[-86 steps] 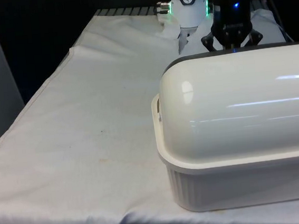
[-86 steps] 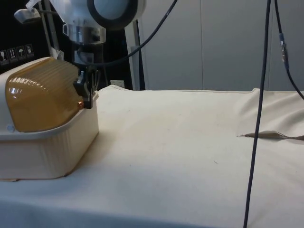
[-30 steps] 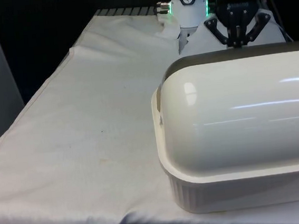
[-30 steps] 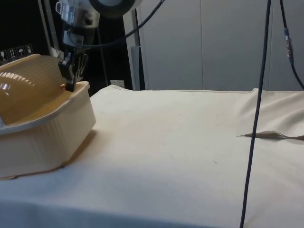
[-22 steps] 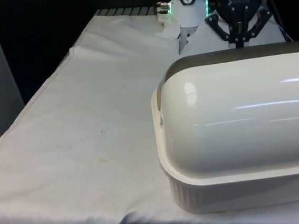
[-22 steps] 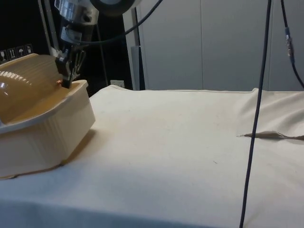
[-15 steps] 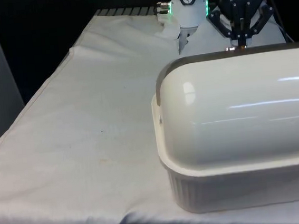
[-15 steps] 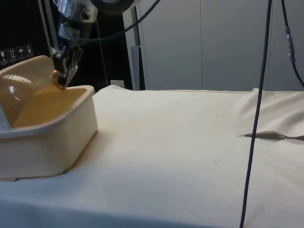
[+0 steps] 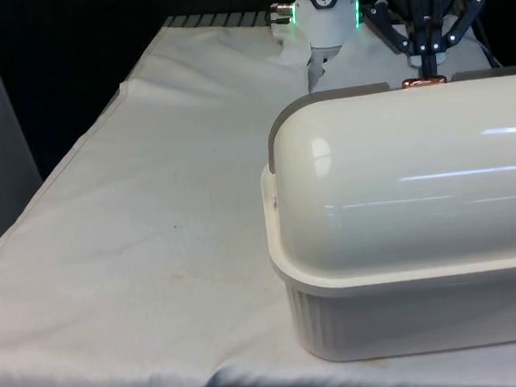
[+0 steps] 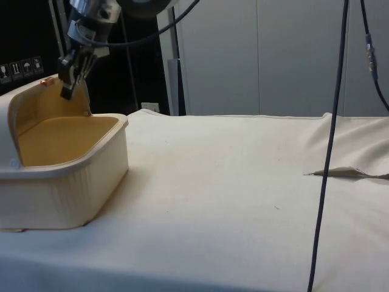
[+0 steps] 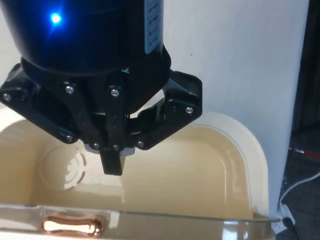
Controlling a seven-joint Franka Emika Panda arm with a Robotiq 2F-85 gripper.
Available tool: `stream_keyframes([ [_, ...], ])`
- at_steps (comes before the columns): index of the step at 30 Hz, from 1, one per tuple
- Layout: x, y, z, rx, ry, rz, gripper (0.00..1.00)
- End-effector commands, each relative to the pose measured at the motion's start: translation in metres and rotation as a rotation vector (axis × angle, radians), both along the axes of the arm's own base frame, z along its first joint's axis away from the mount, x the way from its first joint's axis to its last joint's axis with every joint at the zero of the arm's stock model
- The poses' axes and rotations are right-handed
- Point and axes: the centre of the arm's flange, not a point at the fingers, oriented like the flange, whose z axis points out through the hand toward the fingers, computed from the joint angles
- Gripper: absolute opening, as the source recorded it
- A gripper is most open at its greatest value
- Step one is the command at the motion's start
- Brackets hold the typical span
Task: Open the lid, then close it.
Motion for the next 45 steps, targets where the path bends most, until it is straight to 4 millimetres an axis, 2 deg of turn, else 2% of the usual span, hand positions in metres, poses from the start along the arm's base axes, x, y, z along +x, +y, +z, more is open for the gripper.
stream_keyframes([
  [1,0.000,-0.002,0.004,-0.004,-0.020,-0.007,0.00],
  [13,0.002,0.002,0.018,0.012,-0.063,0.004,0.00],
  [31,0.003,0.001,0.070,0.013,-0.136,0.012,0.00],
  [32,0.002,0.003,0.066,0.020,-0.137,0.014,0.00],
  [35,0.003,0.001,0.082,0.013,-0.152,0.015,0.00],
  [40,0.003,0.002,0.095,0.012,-0.168,0.018,0.00],
  [41,0.003,0.003,0.092,0.020,-0.169,0.019,0.00],
  [45,0.004,0.001,0.108,0.012,-0.182,0.021,0.00],
])
